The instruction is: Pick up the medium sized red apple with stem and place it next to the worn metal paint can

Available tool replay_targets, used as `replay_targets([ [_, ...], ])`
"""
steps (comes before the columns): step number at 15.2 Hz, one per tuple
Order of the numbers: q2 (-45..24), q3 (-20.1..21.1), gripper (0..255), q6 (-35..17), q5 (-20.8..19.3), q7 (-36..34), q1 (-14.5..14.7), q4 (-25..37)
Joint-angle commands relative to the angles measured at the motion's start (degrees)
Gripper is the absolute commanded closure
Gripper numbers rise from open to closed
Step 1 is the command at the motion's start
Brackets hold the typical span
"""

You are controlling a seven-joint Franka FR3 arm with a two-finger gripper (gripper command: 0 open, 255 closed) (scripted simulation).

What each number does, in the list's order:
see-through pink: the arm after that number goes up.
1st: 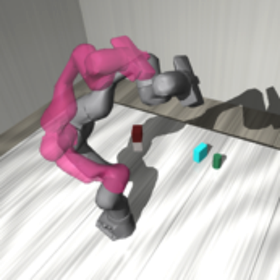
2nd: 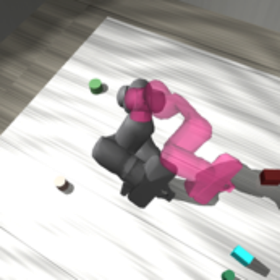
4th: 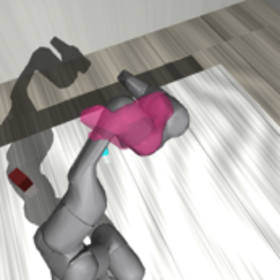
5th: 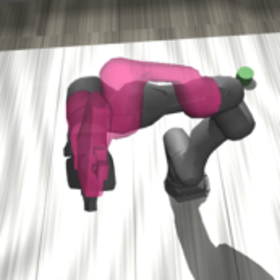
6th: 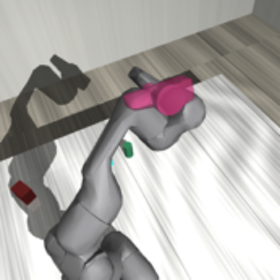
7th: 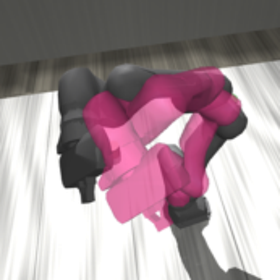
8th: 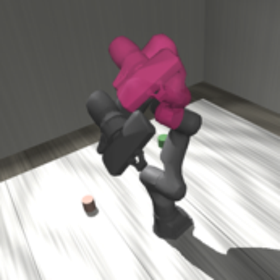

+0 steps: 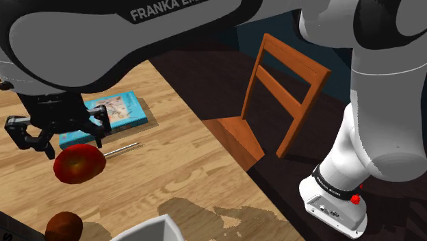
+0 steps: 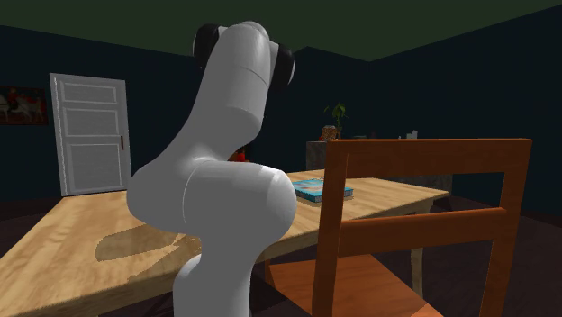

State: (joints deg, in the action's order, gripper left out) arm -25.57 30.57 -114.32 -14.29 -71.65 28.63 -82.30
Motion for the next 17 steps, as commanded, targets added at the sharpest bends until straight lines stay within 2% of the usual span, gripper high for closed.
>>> replay_targets([
  [1,-0.2,-0.1,255,-1.4,-0.2,0.0,-0.2,-1.1],
  [17,-3.4,-1.5,255,-12.0,-2.6,-1.8,-0.1,-9.0],
])
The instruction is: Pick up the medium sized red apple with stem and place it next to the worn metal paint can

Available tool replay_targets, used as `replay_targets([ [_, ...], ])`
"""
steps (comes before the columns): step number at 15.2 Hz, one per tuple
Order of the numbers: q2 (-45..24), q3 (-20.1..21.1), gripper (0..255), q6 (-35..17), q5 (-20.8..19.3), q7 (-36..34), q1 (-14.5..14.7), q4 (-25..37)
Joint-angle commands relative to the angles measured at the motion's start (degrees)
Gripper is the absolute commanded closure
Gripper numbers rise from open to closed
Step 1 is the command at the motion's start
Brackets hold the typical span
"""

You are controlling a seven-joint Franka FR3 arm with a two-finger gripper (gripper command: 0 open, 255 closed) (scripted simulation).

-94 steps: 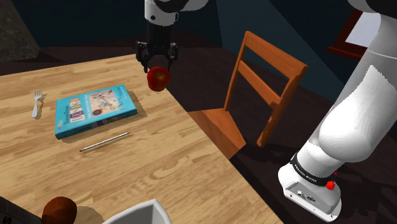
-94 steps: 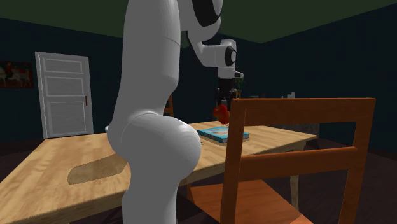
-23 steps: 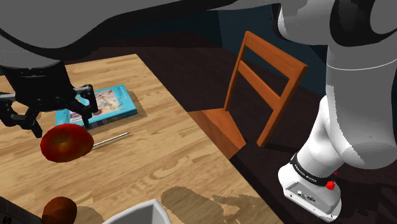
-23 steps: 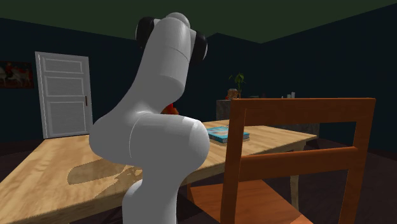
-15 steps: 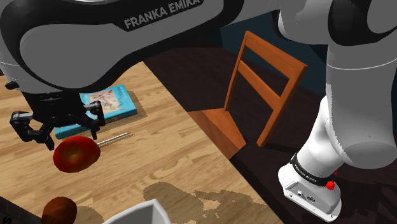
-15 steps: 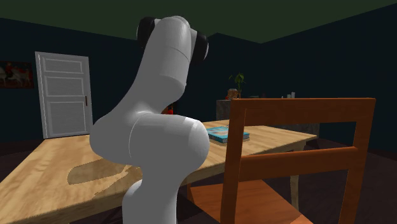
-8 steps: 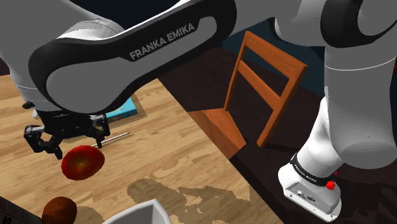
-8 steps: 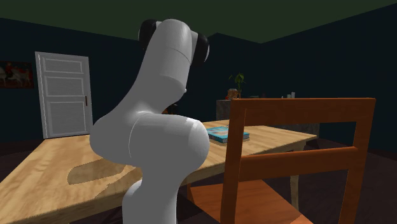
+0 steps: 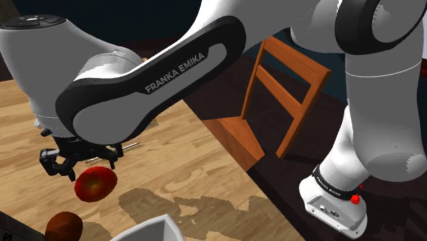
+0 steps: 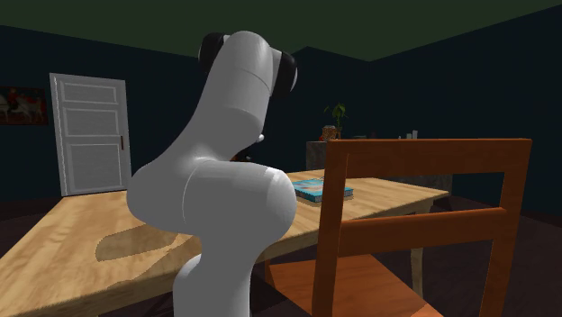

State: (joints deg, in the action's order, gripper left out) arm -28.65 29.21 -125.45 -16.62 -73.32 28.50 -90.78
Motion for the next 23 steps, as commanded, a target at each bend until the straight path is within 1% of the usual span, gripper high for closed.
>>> replay_targets([
  [1,-0.6,-0.3,255,-1.5,-0.4,-0.2,0.1,-0.9],
  [3,-1.3,-0.5,255,-2.8,-0.9,-0.5,0.2,-1.6],
  [10,-1.3,-0.5,255,-2.8,-0.9,-0.5,0.2,-1.6],
  [11,-1.3,-0.5,0,-2.8,-0.9,-0.5,0.2,-1.6],
  [16,-1.3,-0.5,0,-2.8,-0.9,-0.5,0.2,-1.6],
  [20,3.0,0.9,0,2.1,1.5,0.8,-1.1,-0.6],
  [23,3.0,0.9,0,2.1,1.5,0.8,-1.0,-0.6],
])
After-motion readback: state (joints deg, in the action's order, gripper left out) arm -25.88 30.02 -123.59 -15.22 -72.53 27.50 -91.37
